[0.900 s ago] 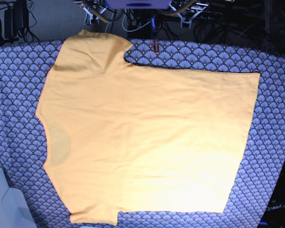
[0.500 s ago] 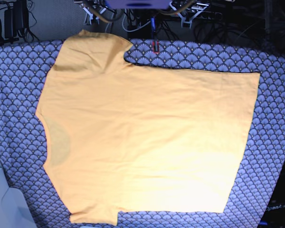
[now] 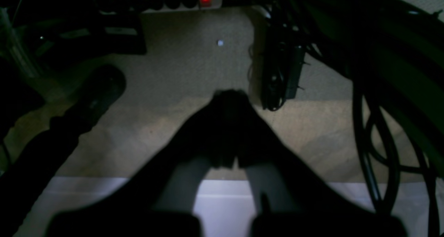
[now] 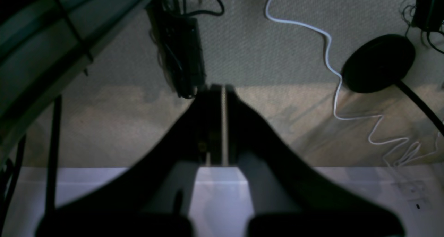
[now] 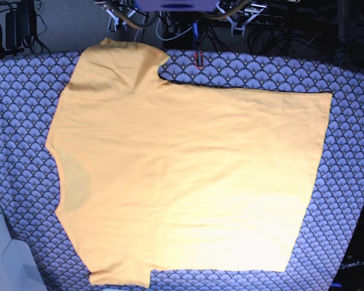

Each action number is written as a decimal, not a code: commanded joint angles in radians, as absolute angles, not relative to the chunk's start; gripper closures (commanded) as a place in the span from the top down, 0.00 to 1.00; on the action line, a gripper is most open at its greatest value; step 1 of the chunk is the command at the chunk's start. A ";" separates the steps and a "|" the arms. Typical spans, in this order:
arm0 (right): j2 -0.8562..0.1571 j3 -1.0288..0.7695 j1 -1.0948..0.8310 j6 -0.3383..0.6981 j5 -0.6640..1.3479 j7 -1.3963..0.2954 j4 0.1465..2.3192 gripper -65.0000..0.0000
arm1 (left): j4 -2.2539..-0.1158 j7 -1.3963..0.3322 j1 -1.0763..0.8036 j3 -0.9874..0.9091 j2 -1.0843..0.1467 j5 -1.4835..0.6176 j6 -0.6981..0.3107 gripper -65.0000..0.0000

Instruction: Fold the T-shirt properly

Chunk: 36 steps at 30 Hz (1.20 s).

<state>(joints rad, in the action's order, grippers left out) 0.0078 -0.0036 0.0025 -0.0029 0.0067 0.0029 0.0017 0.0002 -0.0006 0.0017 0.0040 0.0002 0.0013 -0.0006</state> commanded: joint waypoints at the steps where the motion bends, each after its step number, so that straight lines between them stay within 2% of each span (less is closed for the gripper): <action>1: 0.004 -0.004 0.002 0.008 0.005 -0.001 0.002 0.00 | -0.002 -0.001 0.005 0.005 -0.001 -0.001 -0.001 0.00; 36: 0.004 -0.010 -0.018 0.008 0.005 0.019 0.018 0.00 | -0.004 -0.007 0.018 0.005 -0.013 -0.002 -0.001 0.00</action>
